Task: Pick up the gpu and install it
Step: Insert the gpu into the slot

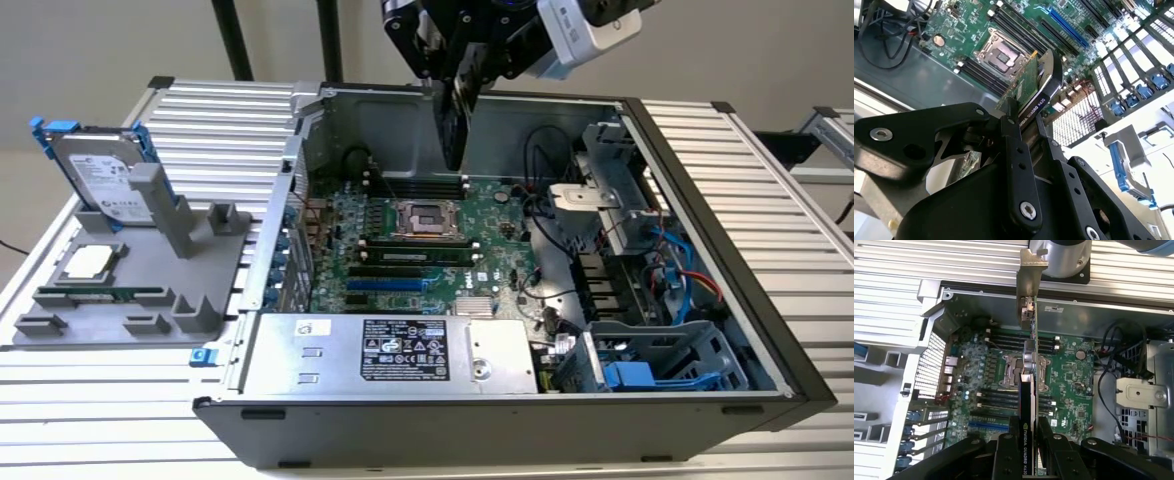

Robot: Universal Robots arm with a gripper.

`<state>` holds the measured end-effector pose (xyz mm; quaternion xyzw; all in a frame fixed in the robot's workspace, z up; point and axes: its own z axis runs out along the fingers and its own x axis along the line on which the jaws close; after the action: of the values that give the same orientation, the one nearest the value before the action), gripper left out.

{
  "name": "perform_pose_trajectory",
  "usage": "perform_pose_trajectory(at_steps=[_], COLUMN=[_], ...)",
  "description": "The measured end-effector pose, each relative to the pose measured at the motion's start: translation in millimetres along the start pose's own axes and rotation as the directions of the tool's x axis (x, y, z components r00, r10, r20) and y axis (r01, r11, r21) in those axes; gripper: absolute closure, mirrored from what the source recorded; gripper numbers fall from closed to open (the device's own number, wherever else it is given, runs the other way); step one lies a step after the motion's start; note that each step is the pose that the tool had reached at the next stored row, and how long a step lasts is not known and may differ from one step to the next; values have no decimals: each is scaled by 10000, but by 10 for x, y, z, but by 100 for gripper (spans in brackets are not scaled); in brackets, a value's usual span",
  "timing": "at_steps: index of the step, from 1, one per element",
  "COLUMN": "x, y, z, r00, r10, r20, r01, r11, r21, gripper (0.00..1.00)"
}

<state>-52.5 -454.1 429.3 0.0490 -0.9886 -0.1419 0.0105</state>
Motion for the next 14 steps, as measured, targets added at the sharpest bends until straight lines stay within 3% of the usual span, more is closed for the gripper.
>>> perform_pose_trajectory(at_steps=[14], x=[0], y=[0], z=[-1], r00=[9991], r10=[-404], r20=[-119], r01=[404], r11=[9992], r21=[1], gripper=[100])
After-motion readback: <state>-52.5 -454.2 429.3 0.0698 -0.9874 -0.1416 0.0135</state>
